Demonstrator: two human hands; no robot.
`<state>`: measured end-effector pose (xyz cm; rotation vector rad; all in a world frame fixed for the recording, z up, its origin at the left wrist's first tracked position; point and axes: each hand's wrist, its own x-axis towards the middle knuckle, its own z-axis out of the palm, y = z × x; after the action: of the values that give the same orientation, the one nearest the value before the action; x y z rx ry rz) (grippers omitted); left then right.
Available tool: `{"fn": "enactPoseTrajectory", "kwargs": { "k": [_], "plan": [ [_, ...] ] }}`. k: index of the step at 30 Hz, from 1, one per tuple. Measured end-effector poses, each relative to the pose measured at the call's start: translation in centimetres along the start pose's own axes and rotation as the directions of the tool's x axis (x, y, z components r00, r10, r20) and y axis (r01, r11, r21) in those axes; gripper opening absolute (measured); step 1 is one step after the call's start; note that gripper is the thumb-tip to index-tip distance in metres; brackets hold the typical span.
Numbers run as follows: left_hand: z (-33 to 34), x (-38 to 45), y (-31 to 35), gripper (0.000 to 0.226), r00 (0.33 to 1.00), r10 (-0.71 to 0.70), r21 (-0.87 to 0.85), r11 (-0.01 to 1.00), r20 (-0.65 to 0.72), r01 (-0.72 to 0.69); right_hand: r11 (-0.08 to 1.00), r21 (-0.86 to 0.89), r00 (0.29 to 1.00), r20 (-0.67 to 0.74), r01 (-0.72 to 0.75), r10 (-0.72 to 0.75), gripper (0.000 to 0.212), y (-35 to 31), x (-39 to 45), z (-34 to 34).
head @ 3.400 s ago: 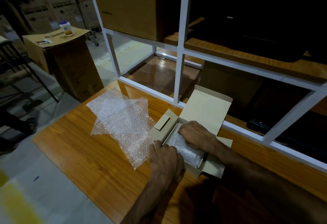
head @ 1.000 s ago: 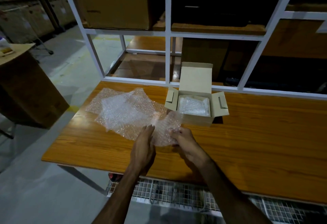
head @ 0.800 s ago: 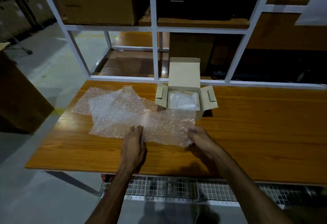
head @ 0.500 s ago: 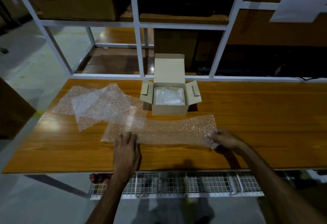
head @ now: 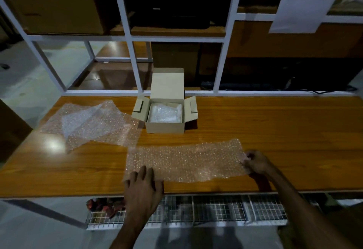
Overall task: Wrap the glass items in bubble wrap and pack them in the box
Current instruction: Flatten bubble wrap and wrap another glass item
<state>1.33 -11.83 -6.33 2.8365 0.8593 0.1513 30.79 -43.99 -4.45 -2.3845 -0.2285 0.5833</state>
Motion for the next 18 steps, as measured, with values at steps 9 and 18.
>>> {"fn": "enactPoseTrajectory", "kwargs": {
  "k": [9,18],
  "plan": [
    [-1.0,-0.1,5.6,0.041,0.986,-0.108,-0.019,0.994,-0.130,0.106,0.968,-0.241,0.929,-0.369,-0.073,-0.022,0.042,-1.0,-0.8,2.1],
    [1.7,4.6,9.6,0.065,0.972,0.155,-0.026,0.988,0.176,-0.153,0.752,-0.465,0.853,0.016,0.467,-0.521,0.057,-8.1,-3.8,11.6]
  ]
}}
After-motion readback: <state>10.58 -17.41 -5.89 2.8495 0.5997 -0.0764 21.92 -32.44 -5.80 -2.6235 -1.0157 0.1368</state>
